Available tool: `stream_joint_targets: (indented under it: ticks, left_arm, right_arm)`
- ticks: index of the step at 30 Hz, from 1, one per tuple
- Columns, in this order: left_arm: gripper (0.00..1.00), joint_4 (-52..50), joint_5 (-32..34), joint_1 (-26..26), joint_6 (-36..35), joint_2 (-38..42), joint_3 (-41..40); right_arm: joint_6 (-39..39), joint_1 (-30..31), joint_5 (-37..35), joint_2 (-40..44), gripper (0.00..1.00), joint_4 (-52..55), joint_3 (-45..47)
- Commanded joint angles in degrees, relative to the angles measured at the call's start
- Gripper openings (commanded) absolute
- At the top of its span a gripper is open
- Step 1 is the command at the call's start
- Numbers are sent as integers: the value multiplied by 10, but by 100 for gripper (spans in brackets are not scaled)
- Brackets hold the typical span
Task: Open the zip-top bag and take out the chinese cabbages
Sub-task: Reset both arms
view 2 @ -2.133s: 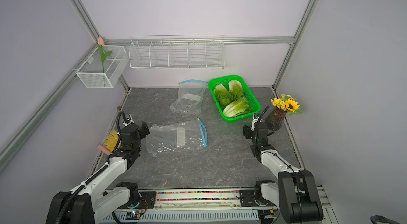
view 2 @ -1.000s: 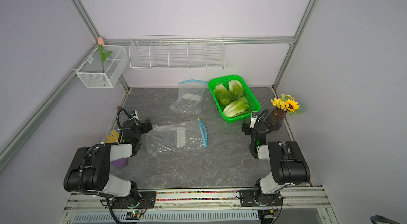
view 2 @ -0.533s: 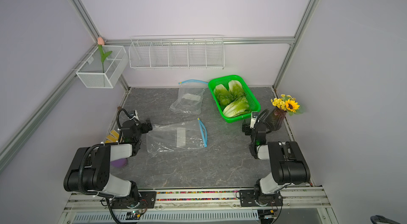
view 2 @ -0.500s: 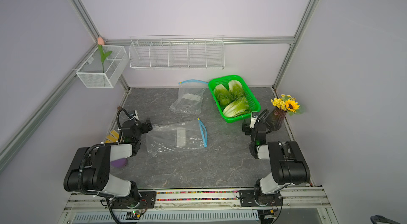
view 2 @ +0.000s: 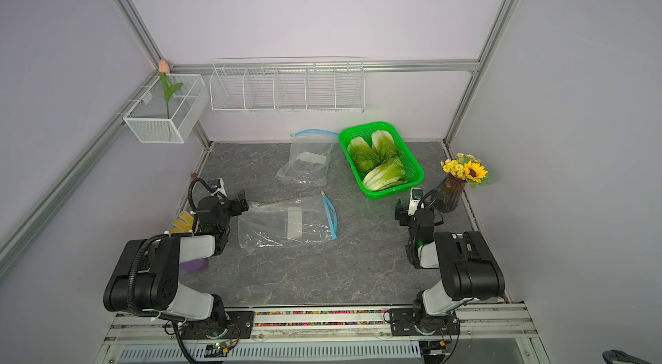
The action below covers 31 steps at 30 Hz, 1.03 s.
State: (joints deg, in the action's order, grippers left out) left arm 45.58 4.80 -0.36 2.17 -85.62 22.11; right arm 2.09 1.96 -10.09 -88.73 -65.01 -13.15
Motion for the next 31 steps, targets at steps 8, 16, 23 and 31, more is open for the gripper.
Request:
stream_joint_targets:
  ticks: [8,16,23,31]
  left_arm:
    - [99,-22,-22,2,-15,-7,26]
    - [99,-27,-19,2,-14,-8,29]
    - [99,-26,-19,2,-14,-9,29]
    - [99,-26,-19,2,-13,-9,29]
  right_arm:
    - [-10,-4,-20,6,89,122,-76]
    - [-8,-5,-19,3,89,115,-76]
    - [-9,-5,-18,1,89,118,-78]
    - [-8,-6,-16,4,89,115,-76]
